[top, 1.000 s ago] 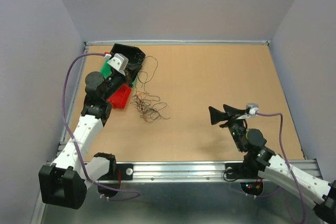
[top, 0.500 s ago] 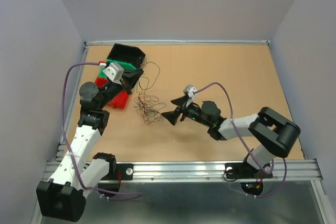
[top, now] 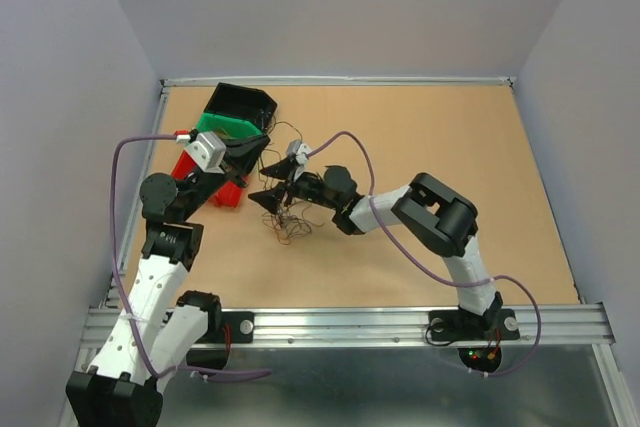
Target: Untangle the cables
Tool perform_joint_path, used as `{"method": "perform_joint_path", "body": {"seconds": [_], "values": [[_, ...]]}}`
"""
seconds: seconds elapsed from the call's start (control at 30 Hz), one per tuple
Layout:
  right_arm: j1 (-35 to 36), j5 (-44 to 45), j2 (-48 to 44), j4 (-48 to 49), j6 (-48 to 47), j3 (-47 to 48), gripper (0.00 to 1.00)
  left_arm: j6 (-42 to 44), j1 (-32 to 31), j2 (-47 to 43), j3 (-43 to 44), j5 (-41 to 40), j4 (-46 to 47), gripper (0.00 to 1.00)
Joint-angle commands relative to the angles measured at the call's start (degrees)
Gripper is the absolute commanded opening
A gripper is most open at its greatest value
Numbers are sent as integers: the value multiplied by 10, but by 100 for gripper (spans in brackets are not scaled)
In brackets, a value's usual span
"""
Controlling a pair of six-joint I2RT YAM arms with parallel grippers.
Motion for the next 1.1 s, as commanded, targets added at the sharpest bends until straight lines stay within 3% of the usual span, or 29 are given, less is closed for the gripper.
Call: {"method": "perform_joint_path", "body": {"seconds": [0.0, 0.03, 0.1, 0.13, 0.27, 0.37, 0.4, 0.53, 0.73, 0.93, 1.0, 1.07], "values": [[36, 19, 54, -58, -24, 73, 76, 4, -2, -45, -7, -13, 21, 0], [53, 55, 58, -65, -41, 70, 57, 9, -2, -59, -13, -21, 22, 0], [63, 89, 53, -65, -44, 41, 44, 10, -2, -71, -16, -43, 22, 0], [65, 108, 44, -65, -40, 29, 42, 14, -2, -83, -20, -79, 23, 0], [64, 150, 23, -66, -24, -40, 53, 20, -1, -113, -40, -190, 38, 0], [65, 202, -1, -68, -26, -107, 45, 20, 0, -118, -51, -280, 48, 0], [65, 212, -14, -73, -29, -121, 32, 19, 0, -117, -51, -333, 50, 0], [63, 321, -93, -90, -41, -212, 22, 18, 2, -94, -53, -457, 62, 0], [53, 391, -247, -90, -47, -348, 17, 23, 5, -66, -50, -533, 73, 0], [23, 505, -335, -94, -24, -431, 25, 25, 25, -53, -46, -577, 79, 0], [5, 517, -351, -95, -11, -447, 20, 23, 30, -51, -47, -570, 79, 0], [-21, 521, -378, -95, 17, -470, 2, 19, 35, -45, -47, -561, 79, 0]]}}
